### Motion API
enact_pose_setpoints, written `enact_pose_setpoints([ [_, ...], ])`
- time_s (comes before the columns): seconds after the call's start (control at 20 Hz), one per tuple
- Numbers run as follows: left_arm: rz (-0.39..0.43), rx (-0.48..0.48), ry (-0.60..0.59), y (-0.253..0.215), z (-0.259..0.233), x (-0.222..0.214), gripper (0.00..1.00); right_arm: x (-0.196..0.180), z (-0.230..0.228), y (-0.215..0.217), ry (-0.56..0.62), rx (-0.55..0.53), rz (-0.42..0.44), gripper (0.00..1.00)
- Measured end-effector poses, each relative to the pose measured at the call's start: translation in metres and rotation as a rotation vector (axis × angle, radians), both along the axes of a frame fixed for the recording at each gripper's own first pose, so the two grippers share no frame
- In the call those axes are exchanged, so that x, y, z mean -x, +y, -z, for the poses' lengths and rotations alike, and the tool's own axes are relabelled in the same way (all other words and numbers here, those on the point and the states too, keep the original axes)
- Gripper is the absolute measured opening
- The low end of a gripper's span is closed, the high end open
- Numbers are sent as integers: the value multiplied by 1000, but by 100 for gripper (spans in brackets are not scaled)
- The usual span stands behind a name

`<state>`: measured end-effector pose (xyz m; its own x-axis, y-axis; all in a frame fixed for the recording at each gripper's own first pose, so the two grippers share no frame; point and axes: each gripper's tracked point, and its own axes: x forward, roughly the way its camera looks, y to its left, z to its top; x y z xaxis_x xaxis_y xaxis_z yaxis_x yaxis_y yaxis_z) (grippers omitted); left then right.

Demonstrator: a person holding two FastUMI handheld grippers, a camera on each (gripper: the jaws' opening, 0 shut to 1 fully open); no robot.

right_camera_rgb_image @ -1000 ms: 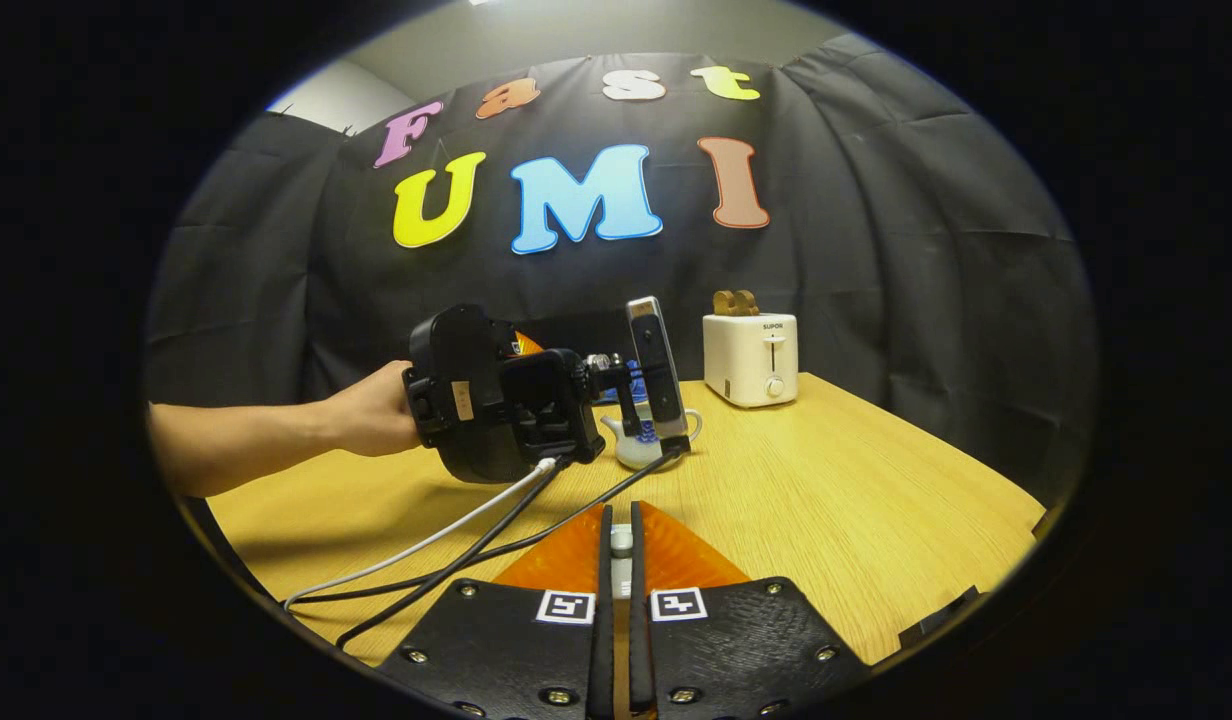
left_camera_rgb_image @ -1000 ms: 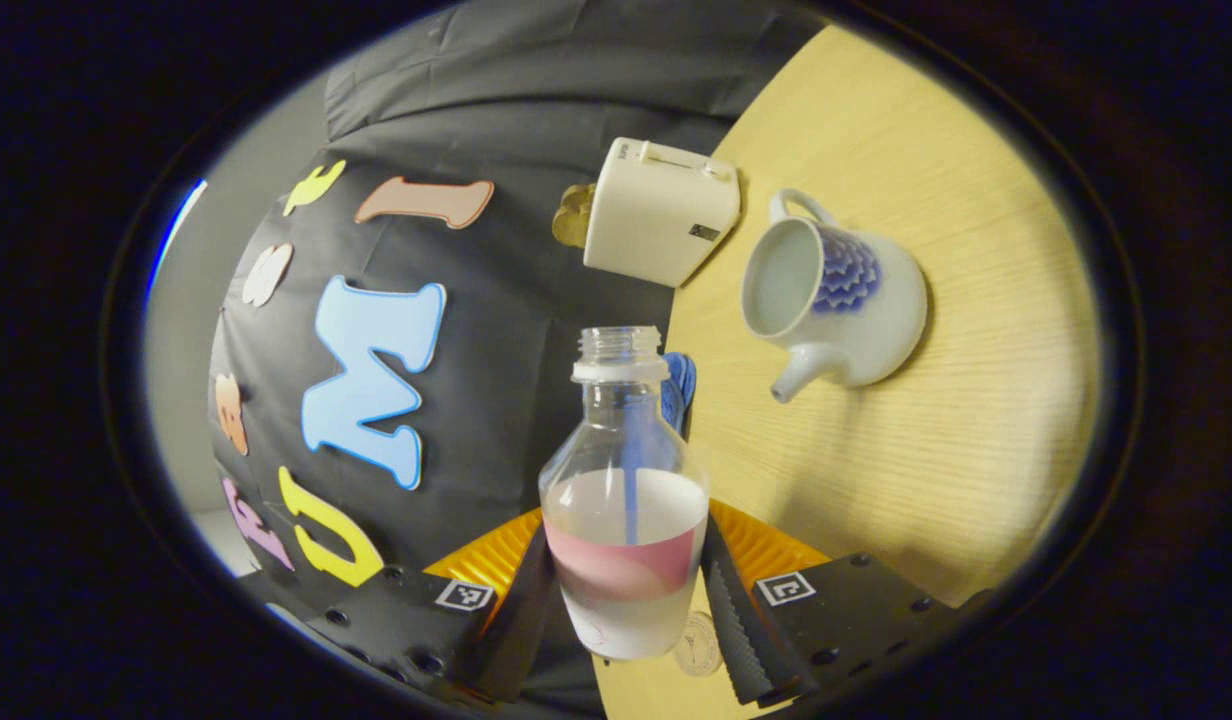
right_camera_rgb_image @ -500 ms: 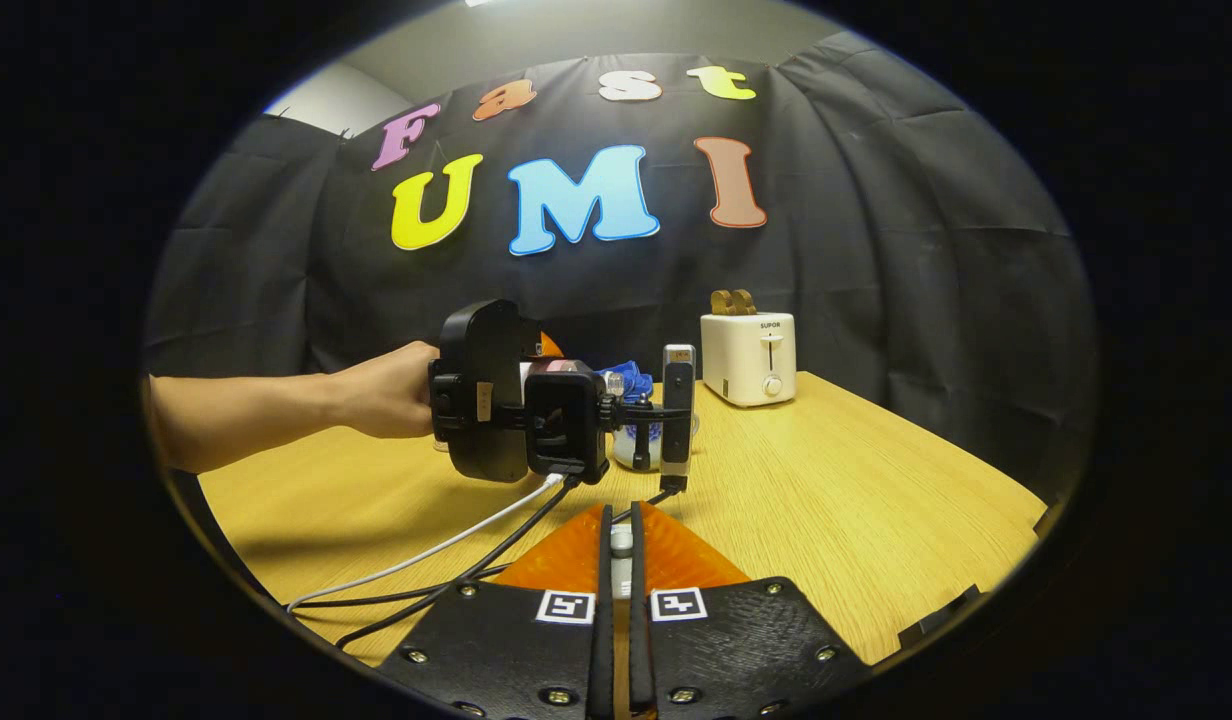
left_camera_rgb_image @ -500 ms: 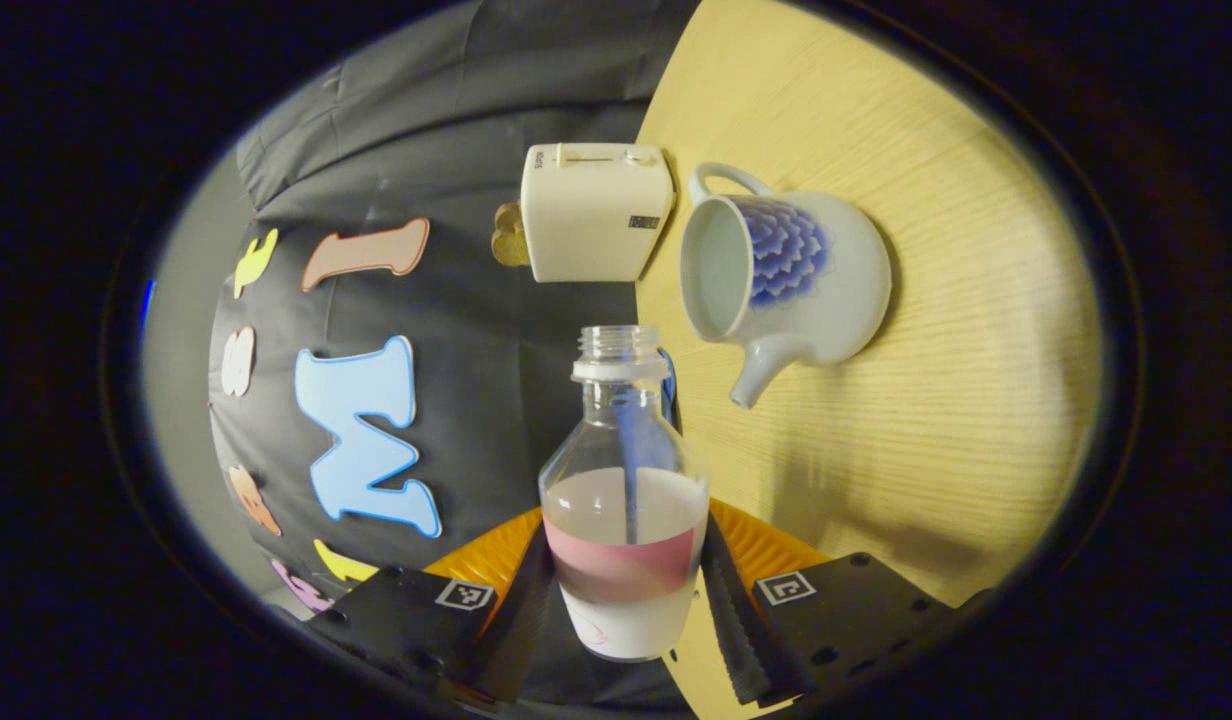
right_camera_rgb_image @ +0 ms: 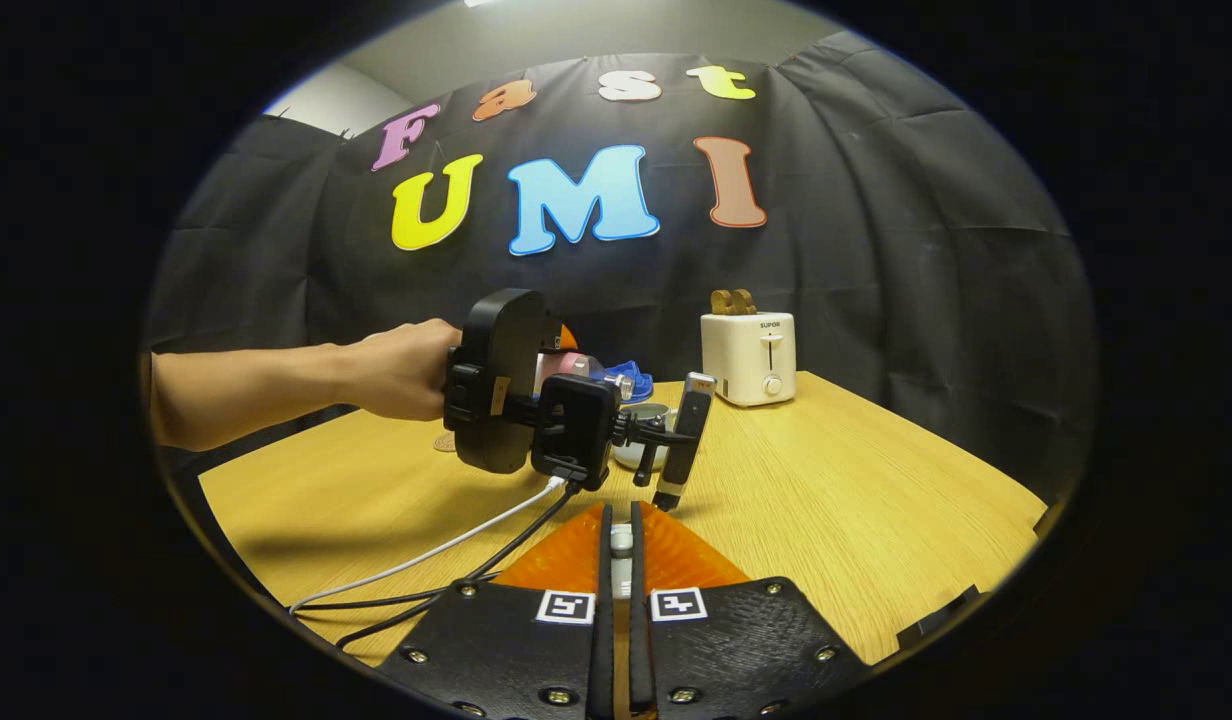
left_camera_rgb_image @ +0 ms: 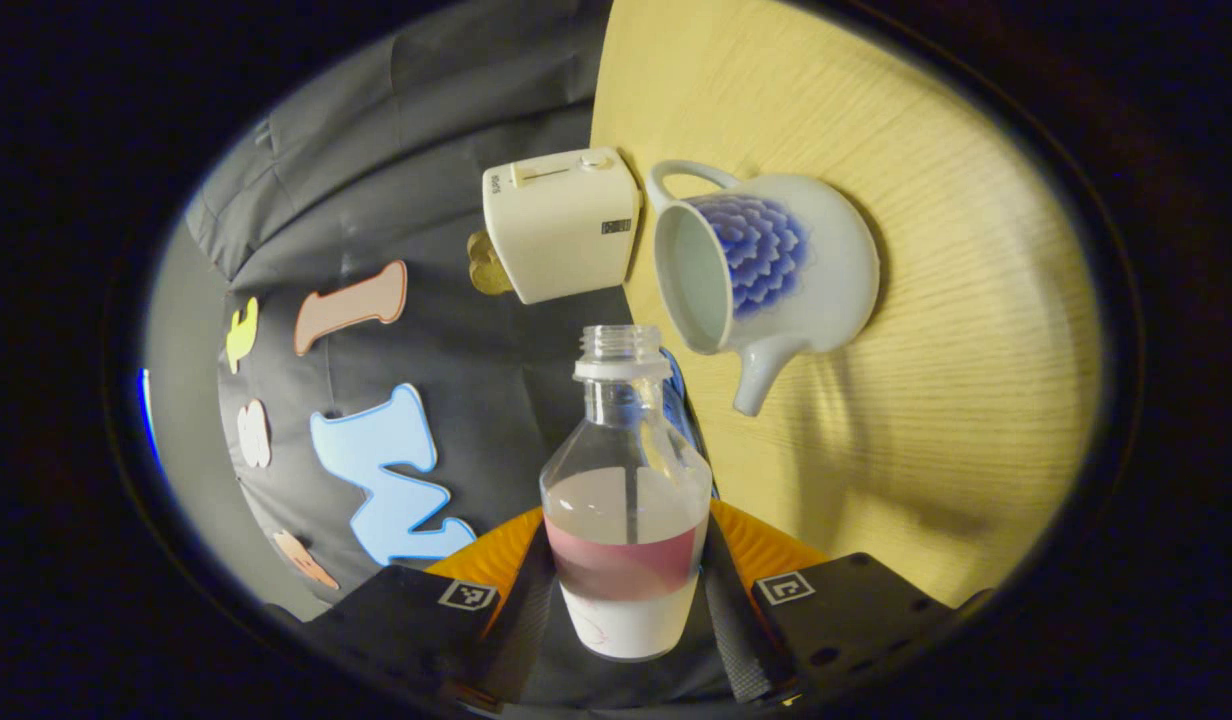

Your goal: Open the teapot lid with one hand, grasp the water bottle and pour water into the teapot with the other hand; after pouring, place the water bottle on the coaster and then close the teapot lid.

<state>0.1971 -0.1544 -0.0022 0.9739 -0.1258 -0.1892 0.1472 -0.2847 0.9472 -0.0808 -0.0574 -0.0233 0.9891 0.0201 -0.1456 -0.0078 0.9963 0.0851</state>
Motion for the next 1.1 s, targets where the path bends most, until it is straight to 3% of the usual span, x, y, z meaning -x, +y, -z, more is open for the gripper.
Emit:
enact_pose_setpoints([
  [0.8, 23, -232, -12, -7, -18, -2, 87, -1, 1, -1, 1, -8, -2, 6],
  [1.1, 25, -236, -21, -8, -20, -3, 87, -1, 1, -1, 1, -8, -4, 6],
])
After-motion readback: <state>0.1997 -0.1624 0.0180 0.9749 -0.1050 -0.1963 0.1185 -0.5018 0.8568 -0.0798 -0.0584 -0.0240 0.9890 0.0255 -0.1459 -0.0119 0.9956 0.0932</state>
